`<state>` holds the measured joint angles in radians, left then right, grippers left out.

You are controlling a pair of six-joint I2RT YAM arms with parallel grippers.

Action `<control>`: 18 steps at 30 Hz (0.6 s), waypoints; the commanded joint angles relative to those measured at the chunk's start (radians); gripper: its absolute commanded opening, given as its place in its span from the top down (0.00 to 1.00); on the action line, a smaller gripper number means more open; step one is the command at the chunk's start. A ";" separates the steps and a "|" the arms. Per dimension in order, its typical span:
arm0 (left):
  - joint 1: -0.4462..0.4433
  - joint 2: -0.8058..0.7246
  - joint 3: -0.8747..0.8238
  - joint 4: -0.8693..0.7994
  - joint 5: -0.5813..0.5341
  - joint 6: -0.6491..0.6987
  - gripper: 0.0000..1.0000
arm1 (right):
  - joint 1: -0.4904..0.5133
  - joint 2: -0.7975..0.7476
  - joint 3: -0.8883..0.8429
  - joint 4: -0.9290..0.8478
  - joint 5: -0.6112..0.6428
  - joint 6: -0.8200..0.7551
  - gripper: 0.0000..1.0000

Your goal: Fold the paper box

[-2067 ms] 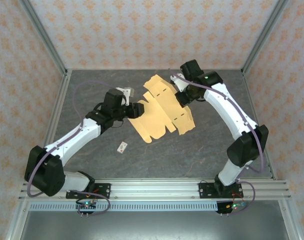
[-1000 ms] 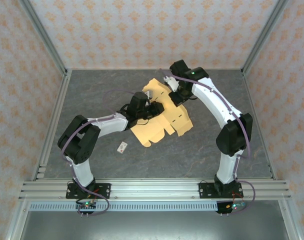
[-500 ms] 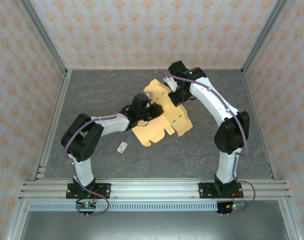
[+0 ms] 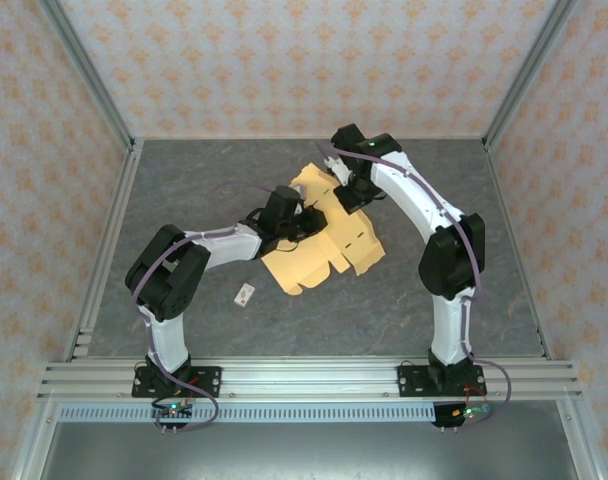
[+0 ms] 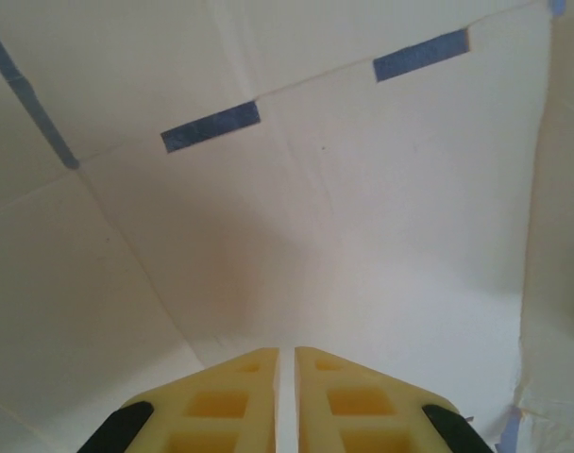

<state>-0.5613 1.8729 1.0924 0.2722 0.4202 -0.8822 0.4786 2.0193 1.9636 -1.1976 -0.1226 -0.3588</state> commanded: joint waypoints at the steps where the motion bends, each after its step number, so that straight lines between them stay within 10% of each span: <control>1: 0.009 0.027 0.025 -0.027 -0.033 -0.008 0.88 | -0.014 0.039 0.035 -0.022 -0.009 0.014 1.00; 18: 0.026 0.139 0.110 -0.147 -0.047 -0.074 0.92 | -0.044 0.093 0.018 0.021 -0.017 0.007 1.00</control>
<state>-0.5423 1.9953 1.1595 0.1627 0.3843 -0.9302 0.4416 2.1033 1.9770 -1.1866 -0.1459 -0.3588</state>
